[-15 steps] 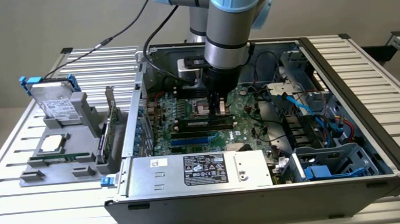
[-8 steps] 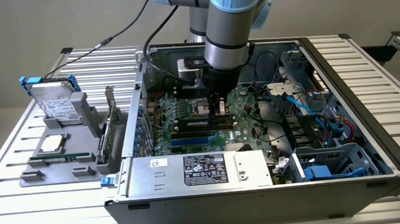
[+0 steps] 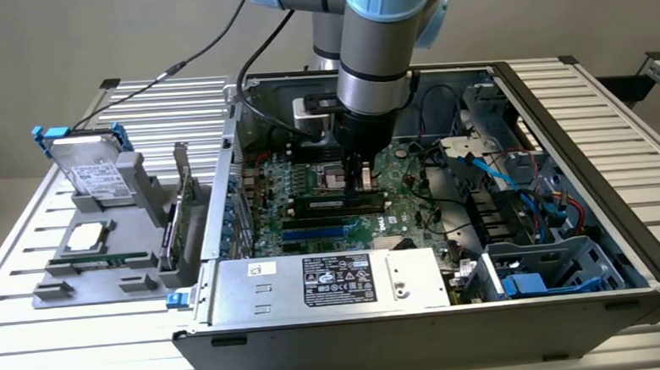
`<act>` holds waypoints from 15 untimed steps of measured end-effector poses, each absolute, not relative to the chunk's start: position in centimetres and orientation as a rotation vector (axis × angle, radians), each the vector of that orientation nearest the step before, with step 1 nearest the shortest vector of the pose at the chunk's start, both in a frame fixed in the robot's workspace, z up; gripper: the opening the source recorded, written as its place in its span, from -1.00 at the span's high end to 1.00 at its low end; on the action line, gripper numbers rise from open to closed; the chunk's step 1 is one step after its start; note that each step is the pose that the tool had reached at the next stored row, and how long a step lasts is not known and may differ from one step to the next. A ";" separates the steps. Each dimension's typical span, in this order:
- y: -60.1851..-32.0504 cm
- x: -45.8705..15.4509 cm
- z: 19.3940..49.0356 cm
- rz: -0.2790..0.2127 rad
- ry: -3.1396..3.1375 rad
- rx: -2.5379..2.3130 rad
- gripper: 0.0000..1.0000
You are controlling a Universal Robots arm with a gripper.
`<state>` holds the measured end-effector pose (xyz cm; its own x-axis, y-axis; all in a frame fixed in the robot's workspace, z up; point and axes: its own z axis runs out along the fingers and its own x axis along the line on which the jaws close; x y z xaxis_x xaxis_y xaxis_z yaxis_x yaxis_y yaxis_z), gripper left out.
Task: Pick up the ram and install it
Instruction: 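Insert the ram into the slot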
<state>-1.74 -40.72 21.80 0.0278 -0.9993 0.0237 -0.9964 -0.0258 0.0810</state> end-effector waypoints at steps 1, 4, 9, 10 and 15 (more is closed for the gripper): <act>-40.7 -1.7 21.8 -0.061 -2.139 2.197 0.70; -40.7 -1.7 21.8 -0.061 -2.139 2.197 0.70; -40.7 -1.7 21.8 -0.060 -2.138 2.196 0.70; -40.7 -1.7 21.8 -0.059 -2.138 2.196 0.70; -40.7 -1.7 21.8 -0.058 -2.135 2.198 0.70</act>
<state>-1.70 -40.68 21.81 0.0304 -0.9992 0.0267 -0.9963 -0.0282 0.0814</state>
